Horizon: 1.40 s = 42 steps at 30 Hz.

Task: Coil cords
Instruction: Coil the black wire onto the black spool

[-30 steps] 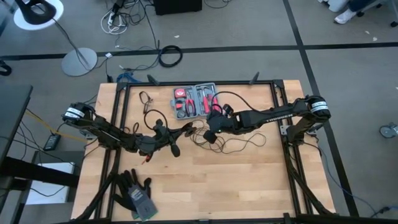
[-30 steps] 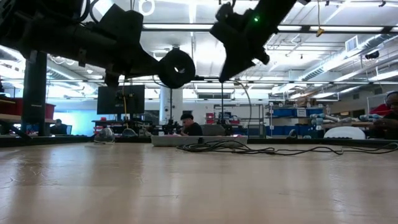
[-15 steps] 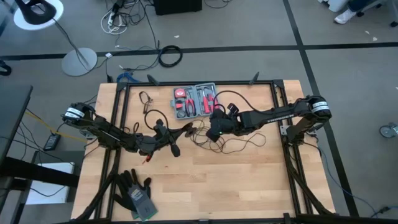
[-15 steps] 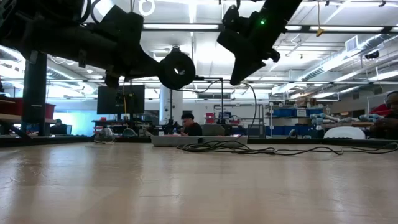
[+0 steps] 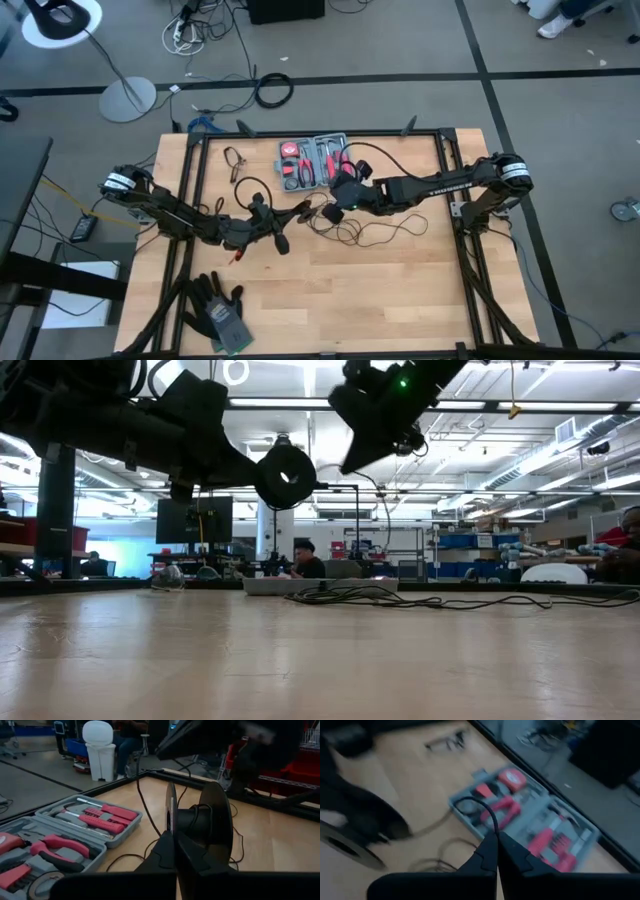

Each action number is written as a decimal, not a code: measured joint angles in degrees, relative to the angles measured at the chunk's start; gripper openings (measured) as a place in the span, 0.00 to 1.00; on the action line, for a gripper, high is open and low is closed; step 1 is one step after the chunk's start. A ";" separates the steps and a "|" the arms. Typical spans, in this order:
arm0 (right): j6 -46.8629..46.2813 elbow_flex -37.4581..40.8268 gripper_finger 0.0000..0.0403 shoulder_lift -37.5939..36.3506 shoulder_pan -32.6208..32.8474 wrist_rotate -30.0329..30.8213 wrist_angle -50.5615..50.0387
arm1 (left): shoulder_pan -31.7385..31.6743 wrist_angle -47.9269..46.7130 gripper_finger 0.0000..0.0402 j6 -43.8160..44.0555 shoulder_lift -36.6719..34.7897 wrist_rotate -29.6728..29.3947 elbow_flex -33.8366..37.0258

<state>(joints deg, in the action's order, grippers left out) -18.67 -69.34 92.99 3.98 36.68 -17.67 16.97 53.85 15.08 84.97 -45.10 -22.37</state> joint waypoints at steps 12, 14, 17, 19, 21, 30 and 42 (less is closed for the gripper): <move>3.90 0.00 0.00 0.00 3.44 -5.06 10.55 | -1.39 -0.62 0.00 1.84 0.00 -3.11 0.00; 3.17 0.00 0.00 0.00 3.48 -2.67 8.74 | -1.42 -0.62 0.00 1.87 0.00 -3.15 0.00; 1.45 0.00 0.00 0.00 3.46 0.52 5.81 | -1.40 -0.64 0.00 1.86 0.00 -3.15 0.00; 1.55 0.00 0.00 0.00 3.42 0.64 5.61 | -1.40 -0.91 0.00 1.85 0.00 -3.15 0.00; 2.40 0.00 0.00 0.00 3.46 0.61 6.13 | -1.43 -1.85 0.00 1.99 0.00 -3.16 0.02; 6.84 0.02 0.00 0.00 3.48 -7.15 14.65 | -3.03 -4.73 0.00 5.10 0.00 -3.17 0.07; -0.14 -0.02 0.00 1.53 3.85 4.81 5.39 | -2.76 -2.46 0.00 4.84 0.00 -2.01 0.04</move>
<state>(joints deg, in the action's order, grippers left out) -18.81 -69.36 94.52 7.84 41.49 -12.28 14.21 51.40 19.92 84.97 -47.11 -22.33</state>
